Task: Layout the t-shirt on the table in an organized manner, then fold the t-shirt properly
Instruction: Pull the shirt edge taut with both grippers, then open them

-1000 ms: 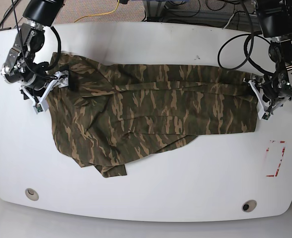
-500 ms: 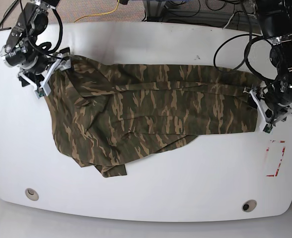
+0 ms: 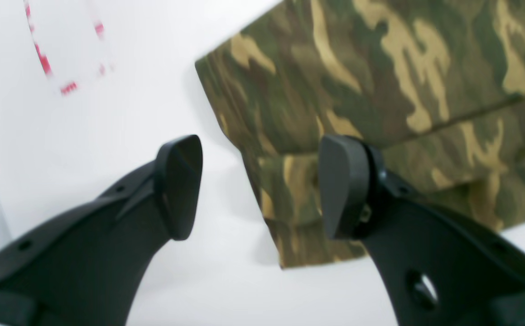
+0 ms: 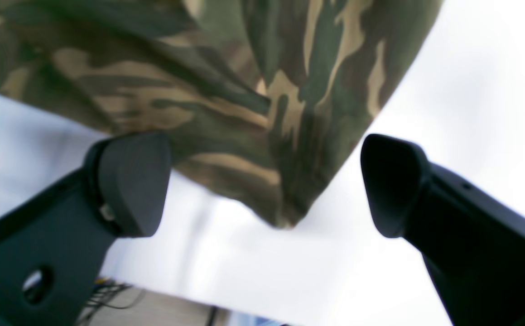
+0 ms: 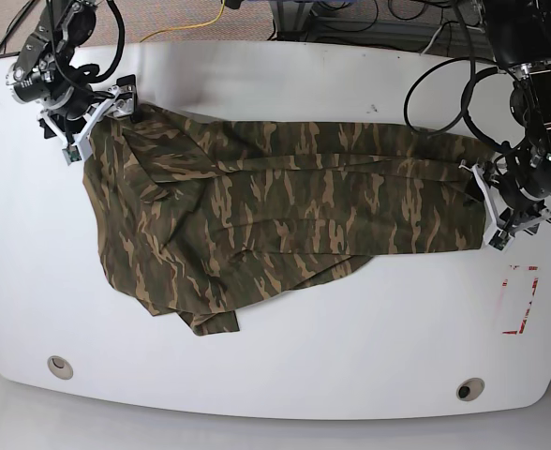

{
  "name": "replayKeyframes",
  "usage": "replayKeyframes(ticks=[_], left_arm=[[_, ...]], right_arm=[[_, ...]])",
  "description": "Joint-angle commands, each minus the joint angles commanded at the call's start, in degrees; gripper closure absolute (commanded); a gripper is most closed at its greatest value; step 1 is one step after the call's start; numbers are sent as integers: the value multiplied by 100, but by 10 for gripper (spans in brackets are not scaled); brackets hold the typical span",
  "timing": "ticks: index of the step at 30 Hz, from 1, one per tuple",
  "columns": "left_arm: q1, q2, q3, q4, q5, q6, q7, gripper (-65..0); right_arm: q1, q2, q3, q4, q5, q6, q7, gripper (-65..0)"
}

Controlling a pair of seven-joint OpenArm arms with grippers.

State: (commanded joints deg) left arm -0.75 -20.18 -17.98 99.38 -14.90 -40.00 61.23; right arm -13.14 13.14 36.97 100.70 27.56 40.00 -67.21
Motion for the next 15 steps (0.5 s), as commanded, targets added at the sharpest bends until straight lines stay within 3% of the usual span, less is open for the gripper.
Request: replayKeyframes(ticks=[5, 15], left_arm=[[193, 9, 35, -9, -9, 0, 0, -379], [651, 167, 35, -18, 0, 0, -18, -379]], right_arm=[[325, 237, 0, -563, -9, 0, 273, -650], [844, 633, 0, -1160, 0, 0, 308, -650]])
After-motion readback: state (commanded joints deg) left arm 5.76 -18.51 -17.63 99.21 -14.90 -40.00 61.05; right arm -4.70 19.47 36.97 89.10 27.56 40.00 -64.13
